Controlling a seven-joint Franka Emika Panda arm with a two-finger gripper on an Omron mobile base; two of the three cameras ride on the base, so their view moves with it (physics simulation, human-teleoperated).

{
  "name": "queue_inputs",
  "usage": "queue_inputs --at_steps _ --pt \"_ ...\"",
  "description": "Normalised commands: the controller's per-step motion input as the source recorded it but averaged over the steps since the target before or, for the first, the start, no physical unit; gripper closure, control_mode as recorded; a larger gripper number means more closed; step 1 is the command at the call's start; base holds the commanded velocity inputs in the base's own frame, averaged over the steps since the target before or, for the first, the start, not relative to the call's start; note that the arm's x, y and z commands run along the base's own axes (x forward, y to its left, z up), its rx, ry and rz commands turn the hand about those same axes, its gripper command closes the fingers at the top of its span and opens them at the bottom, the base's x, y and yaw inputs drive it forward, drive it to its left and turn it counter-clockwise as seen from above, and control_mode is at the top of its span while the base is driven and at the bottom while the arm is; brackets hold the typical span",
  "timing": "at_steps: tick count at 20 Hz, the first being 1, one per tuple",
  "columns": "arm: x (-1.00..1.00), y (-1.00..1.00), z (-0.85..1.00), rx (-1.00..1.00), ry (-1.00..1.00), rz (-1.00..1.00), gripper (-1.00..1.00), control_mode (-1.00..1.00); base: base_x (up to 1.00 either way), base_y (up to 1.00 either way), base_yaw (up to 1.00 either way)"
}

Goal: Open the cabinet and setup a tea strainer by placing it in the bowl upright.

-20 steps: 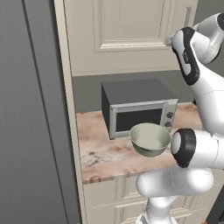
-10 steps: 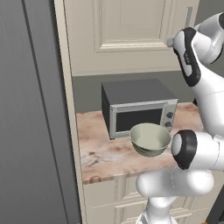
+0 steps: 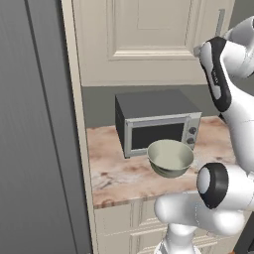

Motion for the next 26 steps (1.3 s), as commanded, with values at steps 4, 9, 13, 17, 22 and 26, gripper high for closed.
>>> queue_inputs --at_steps 4,9,13,17,22,26 --pt "-0.54 0.14 0.31 -0.02 0.05 -0.12 1.0 -1.0 0.0 0.0 0.0" --pt "-0.77 0.25 0.23 0.0 0.02 -0.19 1.0 -1.0 0.0 0.0 0.0" --pt "-0.97 0.26 0.25 0.0 0.0 -0.19 1.0 -1.0 0.0 0.0 0.0" --pt "-1.0 0.13 0.1 0.0 -0.01 -0.14 1.0 -1.0 0.0 0.0 0.0" --pt "-1.0 0.06 0.03 0.0 -0.05 -0.02 1.0 -1.0 0.0 0.0 0.0" --pt "-1.0 0.15 0.18 0.0 0.0 -0.01 1.0 -1.0 0.0 0.0 0.0"
